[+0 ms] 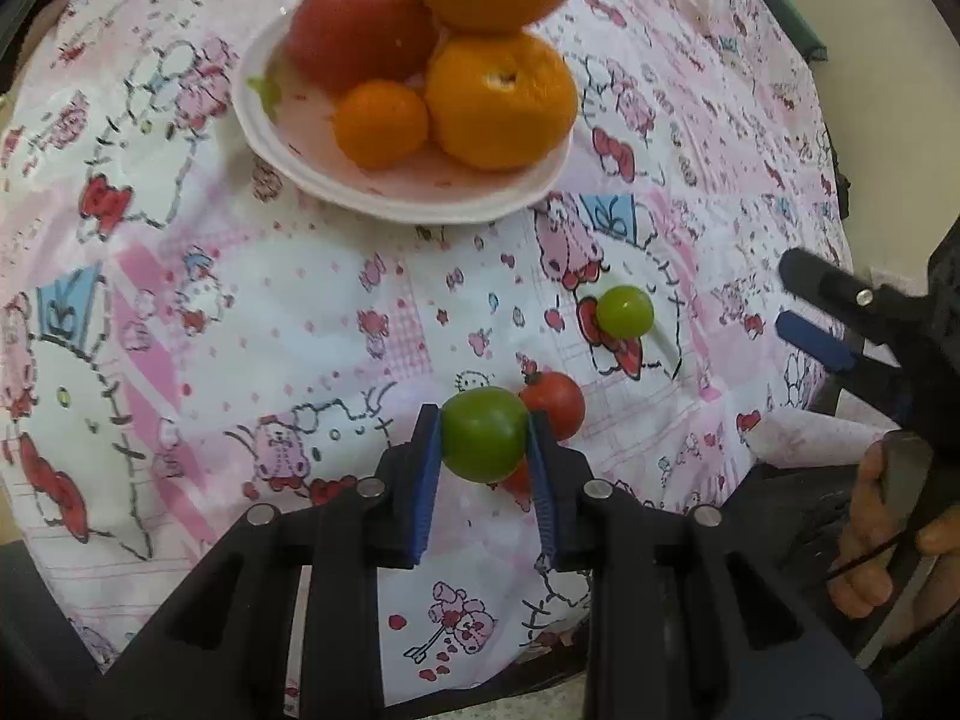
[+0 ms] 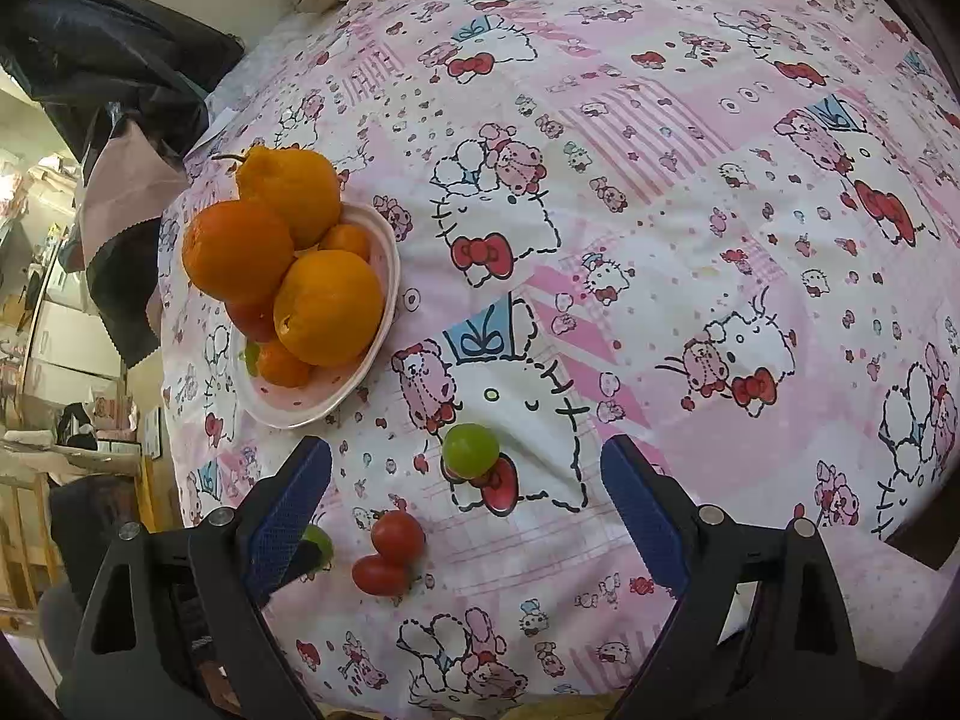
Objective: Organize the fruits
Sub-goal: 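Lift the green lime with the left tool while the right tool grasps another lime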
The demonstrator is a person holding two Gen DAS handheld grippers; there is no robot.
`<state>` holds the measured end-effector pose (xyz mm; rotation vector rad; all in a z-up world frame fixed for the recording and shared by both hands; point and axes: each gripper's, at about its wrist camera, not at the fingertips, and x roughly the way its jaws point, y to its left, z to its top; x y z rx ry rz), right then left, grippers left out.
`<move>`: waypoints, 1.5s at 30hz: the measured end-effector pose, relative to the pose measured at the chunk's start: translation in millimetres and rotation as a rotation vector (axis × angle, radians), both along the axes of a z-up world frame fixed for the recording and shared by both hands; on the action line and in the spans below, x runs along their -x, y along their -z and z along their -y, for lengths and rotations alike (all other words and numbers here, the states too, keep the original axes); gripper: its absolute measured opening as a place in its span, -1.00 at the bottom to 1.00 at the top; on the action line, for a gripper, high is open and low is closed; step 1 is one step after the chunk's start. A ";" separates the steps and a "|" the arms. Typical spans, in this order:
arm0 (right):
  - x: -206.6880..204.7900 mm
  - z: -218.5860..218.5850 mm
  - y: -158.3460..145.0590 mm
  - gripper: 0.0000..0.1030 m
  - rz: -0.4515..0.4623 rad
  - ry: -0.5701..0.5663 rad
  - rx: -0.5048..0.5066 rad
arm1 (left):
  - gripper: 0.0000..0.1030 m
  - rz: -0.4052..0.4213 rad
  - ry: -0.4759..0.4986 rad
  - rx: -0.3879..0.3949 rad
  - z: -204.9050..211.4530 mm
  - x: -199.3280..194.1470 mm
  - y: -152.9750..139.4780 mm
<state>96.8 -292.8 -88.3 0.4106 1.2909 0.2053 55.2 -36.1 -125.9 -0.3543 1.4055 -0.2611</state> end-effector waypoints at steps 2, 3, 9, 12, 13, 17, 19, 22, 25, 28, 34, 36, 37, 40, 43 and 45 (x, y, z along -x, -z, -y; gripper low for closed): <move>-0.4 -1.9 1.3 0.82 -0.005 -0.006 0.002 | -0.53 0.014 -0.003 -0.003 -2.8 -0.8 -6.3; -0.7 -3.1 2.3 0.82 -0.010 -0.011 -0.003 | -0.53 0.018 -0.010 0.001 -5.7 -1.9 -10.0; -3.2 -12.6 4.4 0.82 -0.023 -0.034 -0.027 | -0.53 0.034 -0.040 -0.009 -14.9 -6.3 -16.2; -4.9 -16.2 6.8 0.82 -0.032 -0.038 -0.019 | -0.53 0.037 -0.042 -0.068 -15.9 -5.8 -13.7; -5.6 -17.7 8.6 0.82 -0.040 -0.041 -0.009 | -0.53 0.035 -0.044 -0.086 -16.4 -5.8 -12.5; -8.5 -25.3 21.1 0.82 -0.084 -0.065 0.027 | -0.53 0.036 -0.046 -0.148 -19.6 -6.2 -8.7; -10.0 -28.9 25.8 0.82 -0.097 -0.082 0.042 | -0.53 0.024 -0.054 -0.158 -22.9 -7.5 -5.7; -12.1 -31.0 32.3 0.82 -0.116 -0.094 0.068 | -0.53 0.028 -0.054 -0.214 -24.9 -7.5 -4.1; -13.7 -31.2 38.6 0.82 -0.137 -0.093 0.073 | -0.53 0.031 -0.063 -0.249 -28.2 -9.0 -2.3; -17.8 -31.2 49.1 0.74 -0.170 -0.092 0.069 | -0.53 0.042 -0.070 -0.284 -30.0 -10.0 -2.6; -24.7 -52.0 75.4 0.27 -0.214 -0.163 0.131 | -0.53 0.076 -0.073 -0.305 -32.0 -9.3 -9.0; -25.4 -60.7 80.4 0.16 -0.205 -0.194 0.188 | -0.53 0.091 -0.075 -0.308 -34.2 -8.6 -12.2; -25.4 -63.0 80.8 0.09 -0.200 -0.202 0.208 | -0.53 0.099 -0.078 -0.309 -35.7 -8.0 -13.8; -24.8 -70.6 80.6 -0.26 -0.168 -0.226 0.259 | -0.53 0.122 -0.090 -0.310 -39.8 -8.1 -17.9; -24.9 -68.3 75.4 -0.32 -0.152 -0.214 0.242 | -0.53 0.144 -0.108 -0.293 -46.5 -8.0 -23.2; -25.7 -63.2 67.4 -0.32 -0.138 -0.198 0.187 | -0.53 0.161 -0.120 -0.285 -50.5 -8.4 -28.0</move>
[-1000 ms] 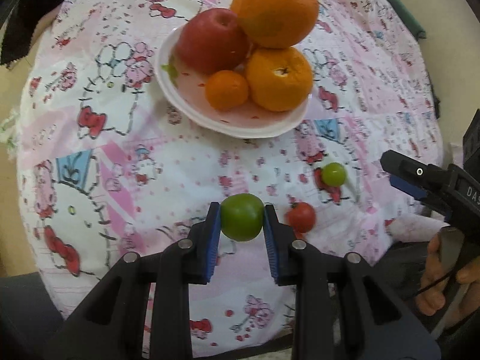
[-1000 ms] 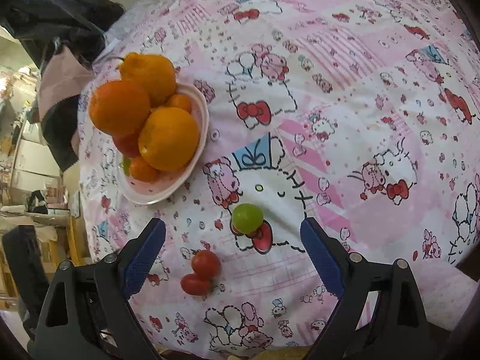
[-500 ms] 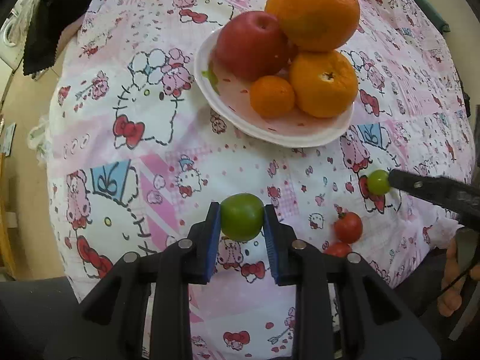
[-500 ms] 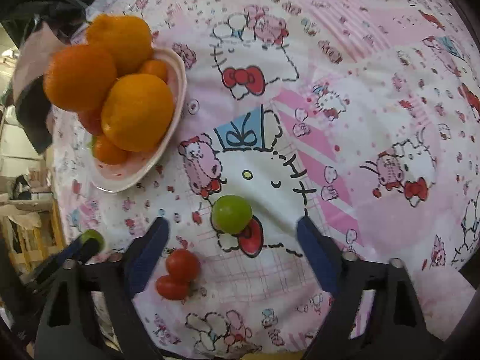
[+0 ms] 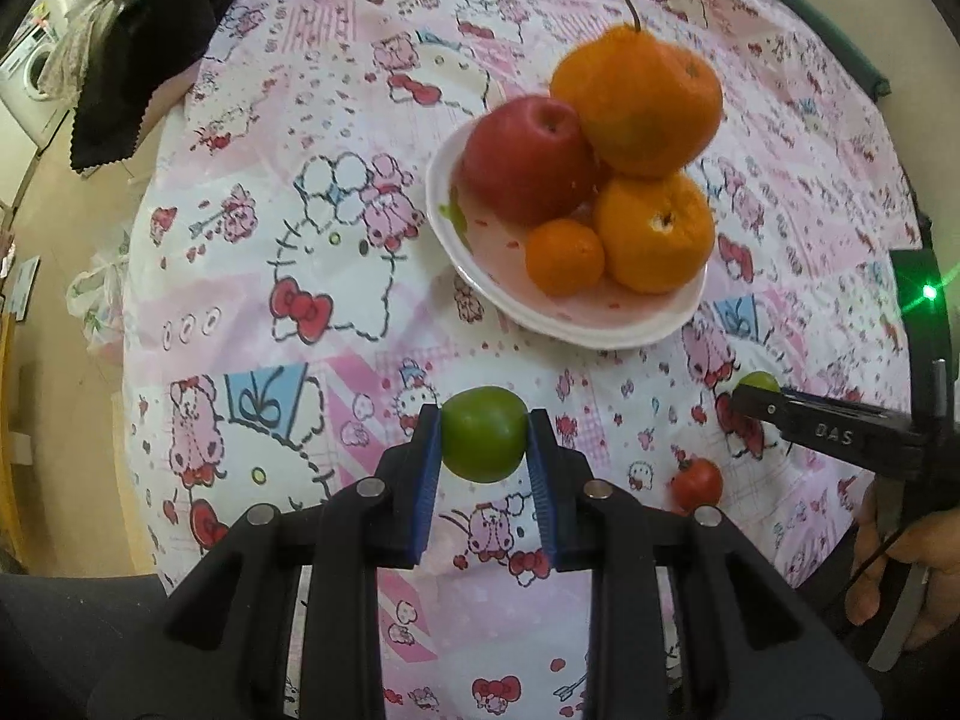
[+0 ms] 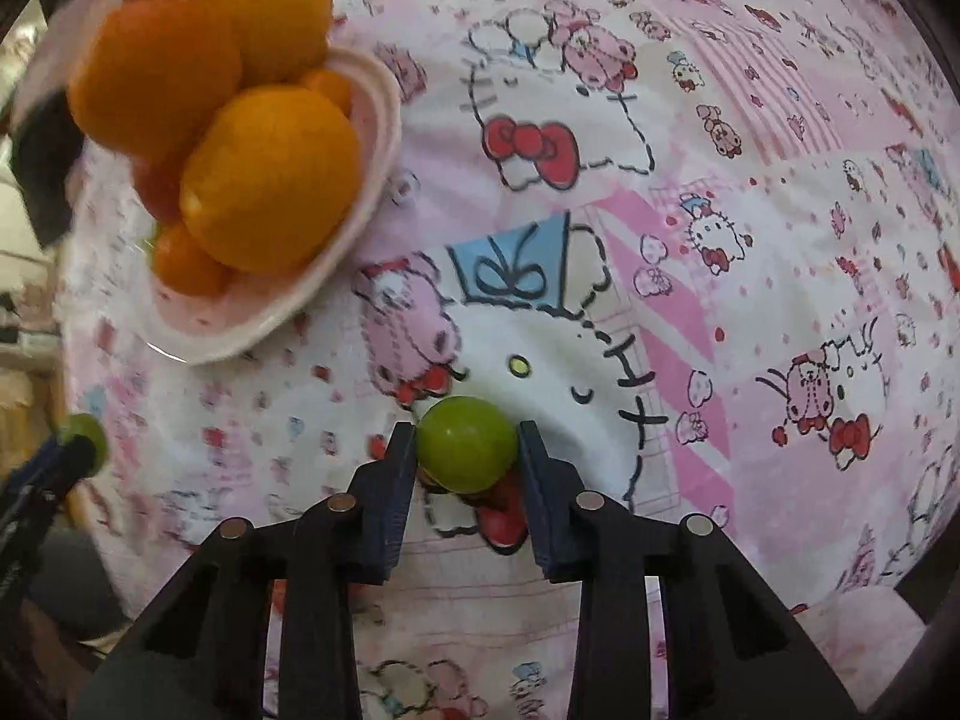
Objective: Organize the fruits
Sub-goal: 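Carry both limes to the plate and open both tools to release them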
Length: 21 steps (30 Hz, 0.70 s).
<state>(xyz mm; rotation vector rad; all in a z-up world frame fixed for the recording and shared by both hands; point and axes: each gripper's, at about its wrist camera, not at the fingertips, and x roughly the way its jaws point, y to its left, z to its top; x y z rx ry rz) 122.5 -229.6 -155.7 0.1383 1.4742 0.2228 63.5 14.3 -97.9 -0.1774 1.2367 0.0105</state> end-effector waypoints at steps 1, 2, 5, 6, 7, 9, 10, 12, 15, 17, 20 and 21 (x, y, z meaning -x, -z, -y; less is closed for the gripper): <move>0.1 1.4 -4.9 -0.32 0.014 0.003 -0.014 | -0.53 0.014 -0.003 0.006 -2.0 -0.2 -3.3; 0.3 3.2 -11.2 -0.32 0.033 0.009 -0.039 | -0.53 0.026 -0.006 0.010 -3.6 -0.9 -6.7; 0.2 6.7 -29.9 -0.32 0.076 0.021 -0.142 | -0.53 0.057 -0.006 0.028 -7.0 -4.9 -17.0; 0.8 5.5 -35.8 -0.32 0.092 0.019 -0.168 | -0.53 0.066 -0.003 0.030 -7.9 -6.9 -20.6; 1.1 3.8 -42.3 -0.32 0.111 0.014 -0.195 | -0.53 0.077 0.000 0.033 -8.9 -9.8 -25.2; 0.2 -2.0 -55.0 -0.32 0.145 0.000 -0.237 | -0.53 0.089 0.008 0.025 -9.3 -15.8 -31.9; 0.8 -5.3 -59.3 -0.32 0.157 -0.010 -0.250 | -0.53 0.095 0.011 0.012 -9.4 -19.7 -35.0; -1.7 -13.7 -68.3 -0.32 0.194 -0.025 -0.254 | -0.53 0.101 0.015 -0.025 -9.6 -27.4 -38.7; -4.2 -29.8 -75.1 -0.32 0.218 -0.060 -0.263 | -0.53 0.095 0.023 -0.049 -9.3 -40.1 -38.3; -9.2 -39.0 -72.7 -0.32 0.208 -0.079 -0.262 | -0.53 0.085 0.026 -0.050 -9.5 -48.7 -35.8; -16.0 -56.0 -62.1 -0.32 0.192 -0.100 -0.260 | -0.53 0.069 0.037 -0.052 -6.8 -62.7 -28.8; -17.4 -61.1 -58.3 -0.32 0.186 -0.110 -0.254 | -0.53 0.066 0.042 -0.056 -5.5 -66.0 -26.6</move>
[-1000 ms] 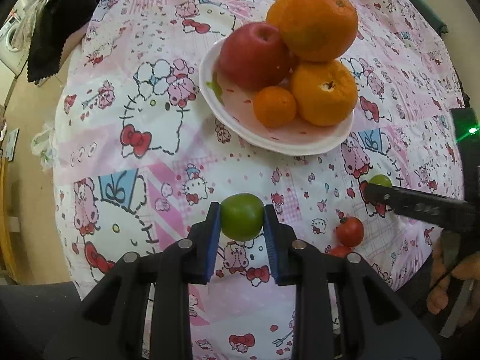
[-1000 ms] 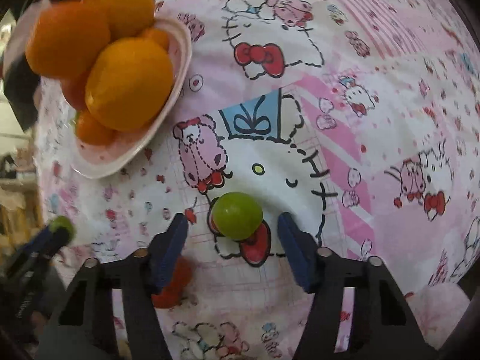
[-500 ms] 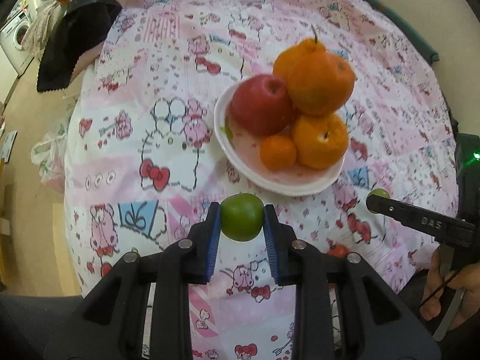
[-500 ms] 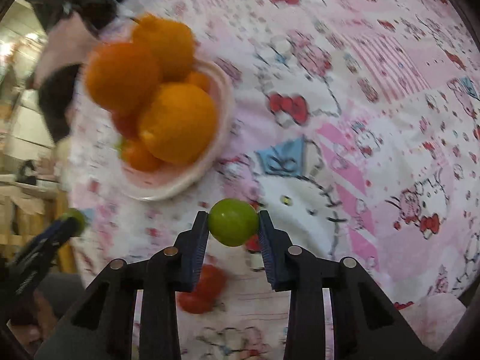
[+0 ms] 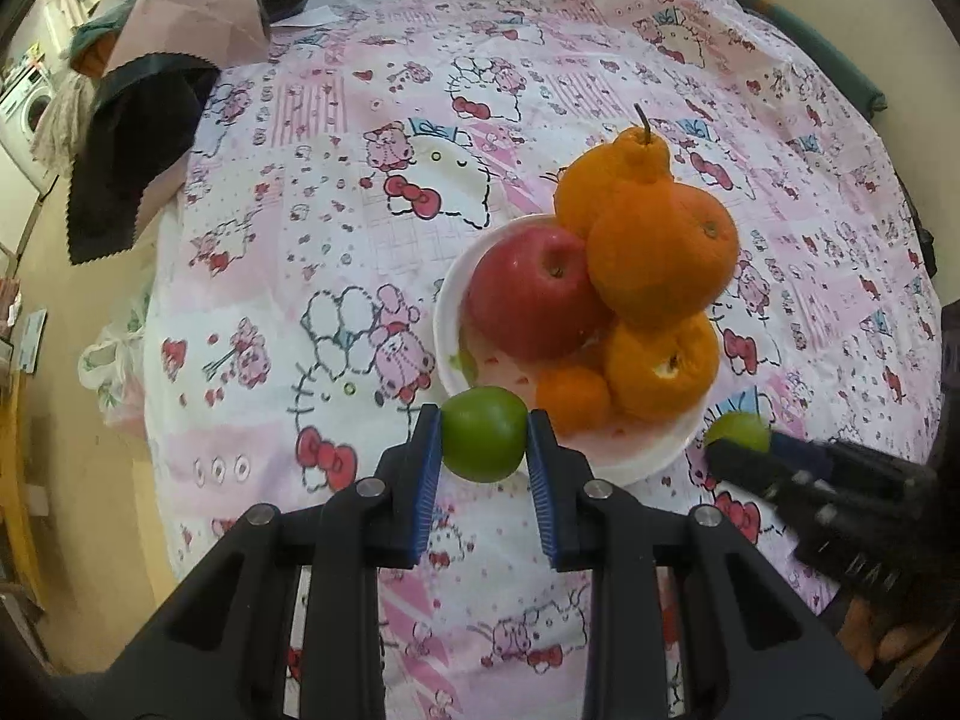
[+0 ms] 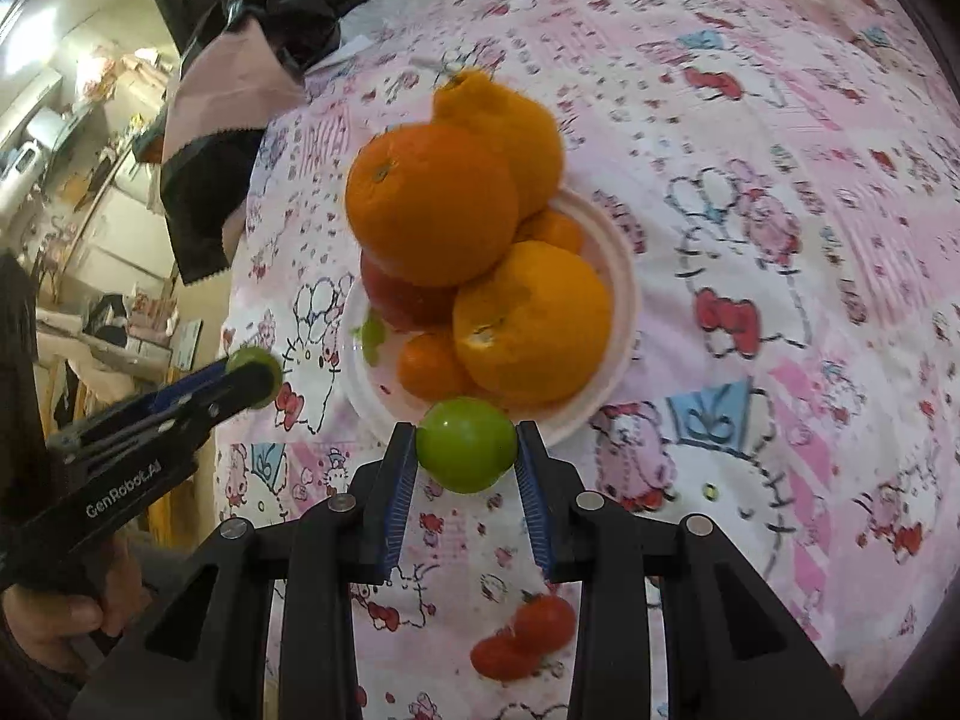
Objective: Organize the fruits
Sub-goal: 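Carry both limes to the plate and open both tools to release them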
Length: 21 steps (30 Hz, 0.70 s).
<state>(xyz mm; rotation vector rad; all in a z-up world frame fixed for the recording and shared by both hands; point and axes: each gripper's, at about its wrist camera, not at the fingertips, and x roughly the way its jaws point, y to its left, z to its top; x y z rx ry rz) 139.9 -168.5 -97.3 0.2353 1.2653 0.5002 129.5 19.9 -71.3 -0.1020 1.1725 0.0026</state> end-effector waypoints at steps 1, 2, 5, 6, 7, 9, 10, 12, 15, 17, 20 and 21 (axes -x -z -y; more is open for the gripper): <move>-1.1 -4.8 6.0 -0.32 -0.005 -0.009 0.010 | -0.53 -0.004 0.006 -0.005 1.3 -3.5 2.8; -2.5 -9.1 11.7 -0.32 -0.015 -0.017 0.018 | -0.53 -0.010 0.012 -0.007 2.5 -8.4 7.0; -5.9 -19.4 25.7 -0.32 -0.040 -0.028 0.035 | -0.53 -0.033 0.023 -0.008 5.0 -19.3 19.2; -6.9 -22.2 30.2 -0.32 -0.048 -0.030 0.040 | -0.53 -0.039 0.024 -0.008 5.4 -21.5 22.4; -7.9 -23.8 32.8 -0.32 -0.052 -0.031 0.042 | -0.53 -0.046 0.026 -0.007 5.8 -24.2 26.3; -9.8 -27.9 38.7 -0.32 -0.064 -0.034 0.042 | -0.53 -0.058 0.028 -0.006 5.9 -28.1 33.9; -11.2 -30.3 41.9 -0.32 -0.069 -0.036 0.044 | -0.53 -0.064 0.027 -0.003 5.3 -29.7 37.4; -13.6 -32.3 45.1 -0.32 -0.076 -0.038 0.044 | -0.53 -0.074 0.021 0.006 3.8 -32.1 43.4; -17.1 -31.9 51.2 -0.32 -0.088 -0.026 0.047 | -0.53 -0.076 0.014 0.024 1.6 -32.4 48.9; -19.2 -30.0 55.1 -0.32 -0.095 -0.019 0.044 | -0.53 -0.072 0.015 0.017 2.1 -31.8 52.3; -20.6 -33.1 56.8 -0.32 -0.085 -0.013 0.054 | -0.53 -0.081 0.029 0.018 4.9 -33.4 56.6; -20.9 -33.8 57.2 -0.32 -0.082 -0.012 0.058 | -0.53 -0.082 0.028 0.020 5.1 -34.4 56.9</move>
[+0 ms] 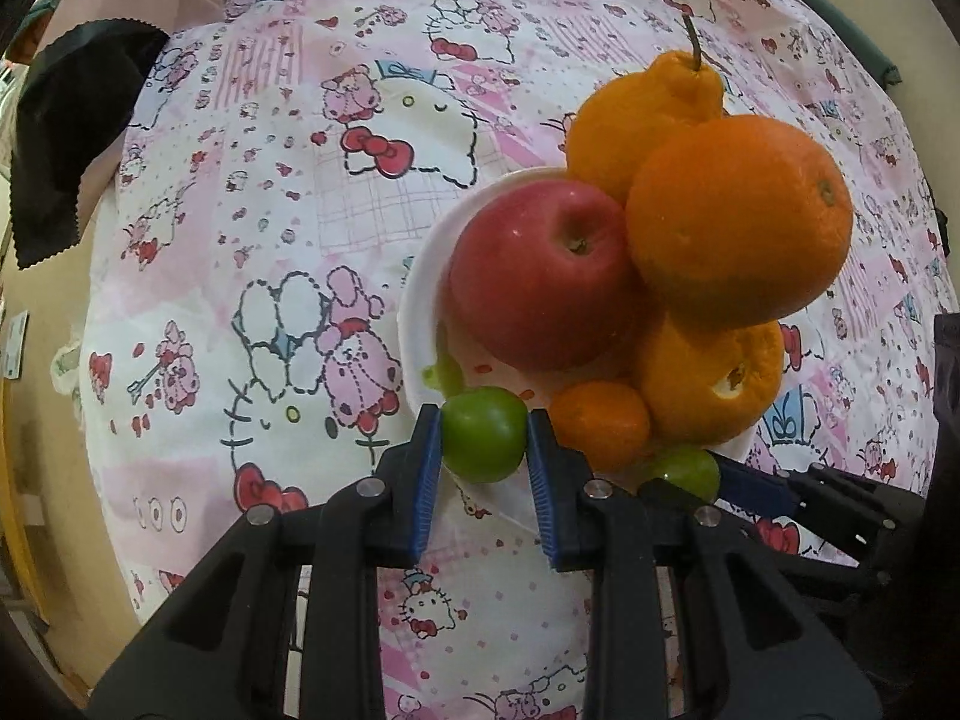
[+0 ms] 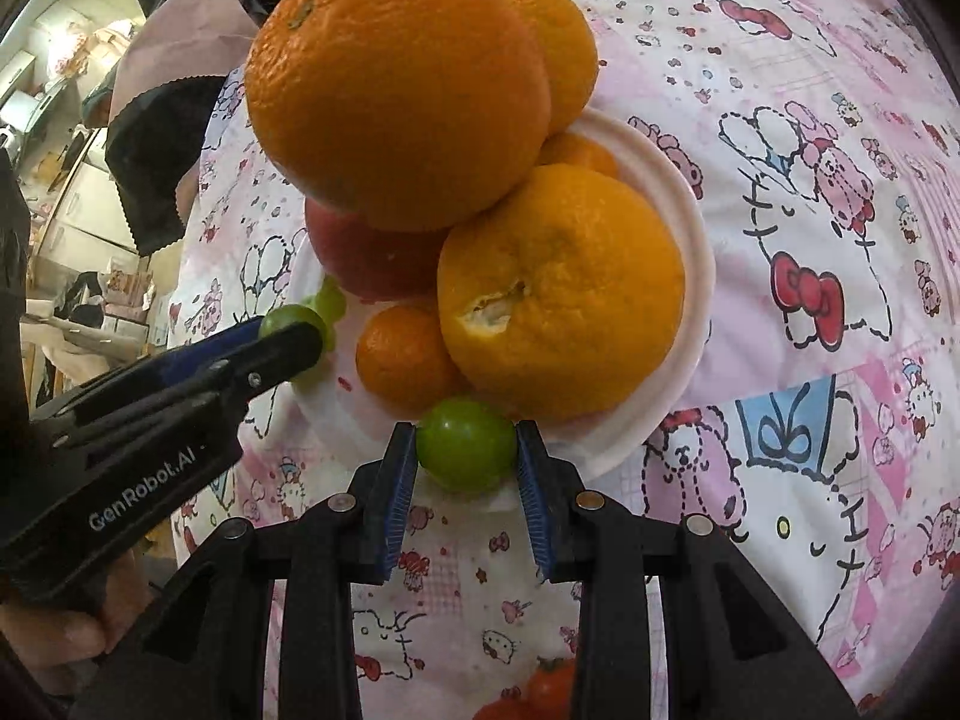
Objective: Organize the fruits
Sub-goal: 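Carry both limes to the plate and open both tools to release them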
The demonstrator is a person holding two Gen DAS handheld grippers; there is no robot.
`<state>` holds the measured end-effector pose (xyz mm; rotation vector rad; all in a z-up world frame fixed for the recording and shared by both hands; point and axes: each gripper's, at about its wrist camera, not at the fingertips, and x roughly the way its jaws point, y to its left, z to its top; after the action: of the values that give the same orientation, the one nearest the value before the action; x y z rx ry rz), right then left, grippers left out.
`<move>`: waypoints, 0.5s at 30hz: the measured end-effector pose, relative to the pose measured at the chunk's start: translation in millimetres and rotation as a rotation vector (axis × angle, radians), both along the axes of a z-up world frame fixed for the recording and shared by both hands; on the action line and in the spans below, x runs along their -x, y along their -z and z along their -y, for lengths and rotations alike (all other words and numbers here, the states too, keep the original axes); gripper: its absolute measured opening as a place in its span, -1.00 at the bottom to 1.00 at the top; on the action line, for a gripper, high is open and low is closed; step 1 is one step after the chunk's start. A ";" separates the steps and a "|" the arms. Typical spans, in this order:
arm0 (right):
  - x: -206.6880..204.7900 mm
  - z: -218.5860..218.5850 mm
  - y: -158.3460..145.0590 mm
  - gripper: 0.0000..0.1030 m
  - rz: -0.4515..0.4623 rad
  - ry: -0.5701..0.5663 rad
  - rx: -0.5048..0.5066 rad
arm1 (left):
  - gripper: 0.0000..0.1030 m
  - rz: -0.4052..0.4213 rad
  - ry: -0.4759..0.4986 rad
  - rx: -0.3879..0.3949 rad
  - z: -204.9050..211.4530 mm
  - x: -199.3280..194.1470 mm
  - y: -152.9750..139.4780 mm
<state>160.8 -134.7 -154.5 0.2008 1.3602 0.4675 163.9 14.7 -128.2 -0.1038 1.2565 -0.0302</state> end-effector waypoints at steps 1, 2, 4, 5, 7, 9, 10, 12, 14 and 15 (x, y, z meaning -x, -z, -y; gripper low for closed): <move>0.1 -1.3 0.1 -0.32 0.004 -0.005 0.008 | -0.53 0.000 -0.004 0.002 0.2 -0.6 0.0; 0.5 -3.1 -0.7 -0.32 0.010 -0.011 0.016 | -0.53 0.001 -0.006 0.004 0.3 -1.3 -0.2; 1.0 -5.5 -2.0 -0.32 0.020 -0.021 0.030 | -0.52 0.006 -0.004 0.006 1.8 -3.2 -1.4; 1.5 -6.8 -2.4 -0.32 0.027 -0.027 0.040 | -0.52 0.008 -0.001 0.004 2.9 -3.9 -2.1; 1.5 -7.4 -2.8 -0.32 0.036 -0.033 0.048 | -0.51 0.010 0.005 0.003 4.8 -5.0 -3.1; 1.6 -6.0 -2.7 -0.32 0.035 -0.029 0.044 | -0.51 0.007 0.007 0.008 6.3 -5.4 -3.1; 1.0 -5.0 -2.5 -0.31 0.034 -0.023 0.040 | -0.51 0.006 0.007 0.010 6.4 -5.5 -2.9; 0.1 -5.2 -1.9 -0.31 0.029 -0.016 0.032 | -0.51 0.006 0.011 0.010 7.2 -5.4 -2.8; 0.0 -5.7 -2.1 -0.30 0.029 -0.015 0.032 | -0.50 0.010 0.010 0.008 6.9 -5.0 -3.2; 0.2 -6.0 -2.0 -0.30 0.030 -0.017 0.034 | -0.50 0.009 0.008 0.008 6.3 -5.1 -3.1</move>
<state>160.6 -128.7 -152.5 0.1540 1.3404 0.4593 169.0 8.4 -125.1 -0.1057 1.2480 -0.0423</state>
